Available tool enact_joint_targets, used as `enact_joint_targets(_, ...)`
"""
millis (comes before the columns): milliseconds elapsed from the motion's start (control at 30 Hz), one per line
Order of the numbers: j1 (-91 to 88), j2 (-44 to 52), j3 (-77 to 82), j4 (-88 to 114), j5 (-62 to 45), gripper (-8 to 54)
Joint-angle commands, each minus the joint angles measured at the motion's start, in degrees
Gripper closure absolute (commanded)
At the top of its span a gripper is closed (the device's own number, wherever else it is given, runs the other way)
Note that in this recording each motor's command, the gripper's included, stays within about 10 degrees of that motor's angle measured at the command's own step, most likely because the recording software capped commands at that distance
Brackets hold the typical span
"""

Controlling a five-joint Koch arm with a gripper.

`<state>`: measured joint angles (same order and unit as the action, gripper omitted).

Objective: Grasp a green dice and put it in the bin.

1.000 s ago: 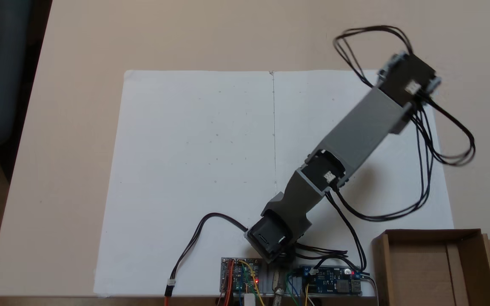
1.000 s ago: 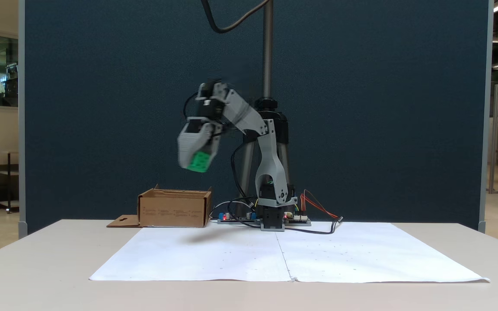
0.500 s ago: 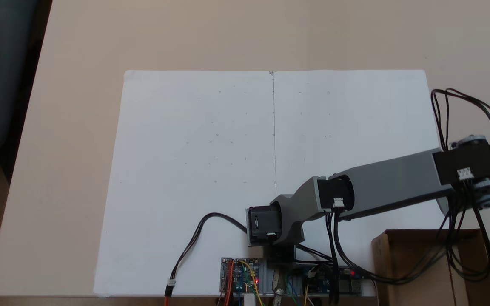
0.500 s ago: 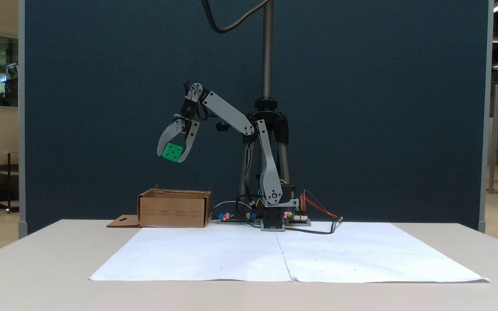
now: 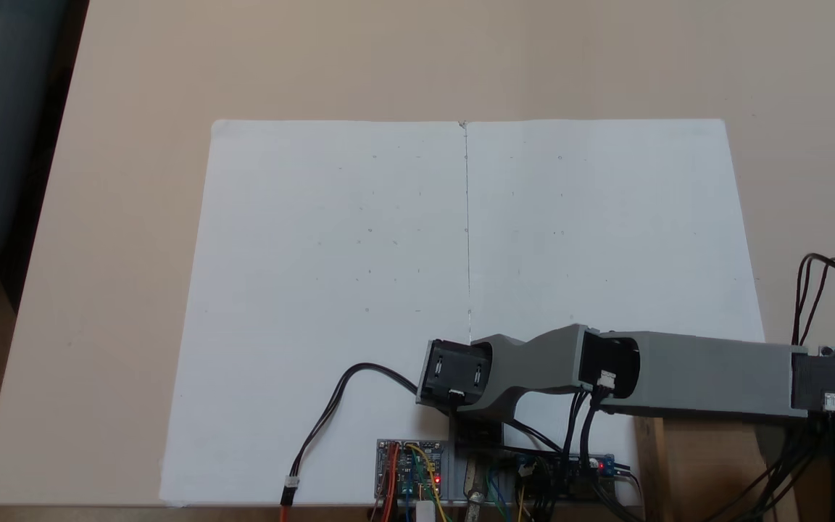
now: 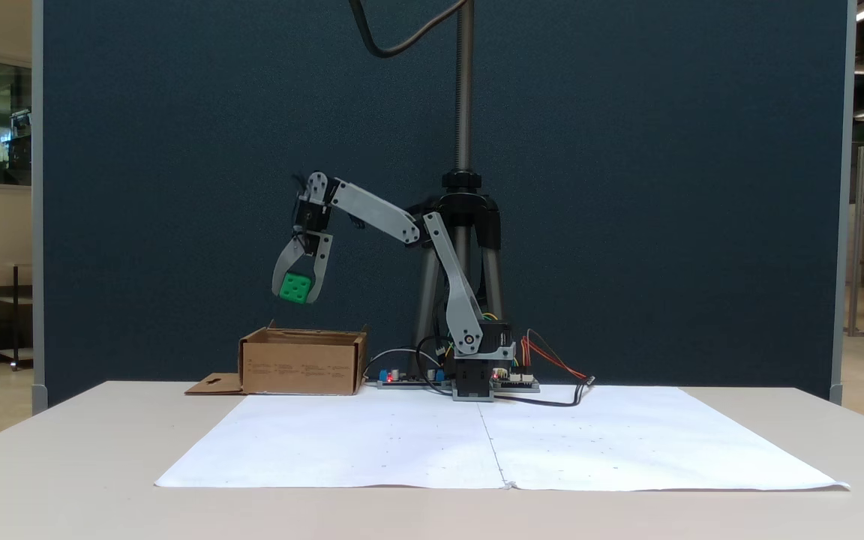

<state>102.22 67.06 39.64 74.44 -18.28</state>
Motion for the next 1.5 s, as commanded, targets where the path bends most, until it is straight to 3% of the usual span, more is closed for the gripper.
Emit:
enact_joint_targets(0, 1.3, 1.1, 0.8, -3.6, -5.2, 33.6)
enact_joint_targets(500, 0.9, 1.0, 7.6, -5.0, -5.2, 33.6)
enact_joint_targets(600, 1.0, 0.9, 8.3, -4.9, -5.1, 12.9)
enact_joint_targets(767, 1.1, 0.9, 8.3, -4.9, -5.1, -2.1)
enact_joint_targets(1033, 1.3, 1.1, 8.3, -5.0, -4.4, 2.5)
enact_joint_targets(1233, -1.7, 2.6, 8.3, -4.5, 8.2, 2.4)
enact_joint_targets(1467, -17.1, 9.1, 8.1, -4.9, 19.6, 2.4)
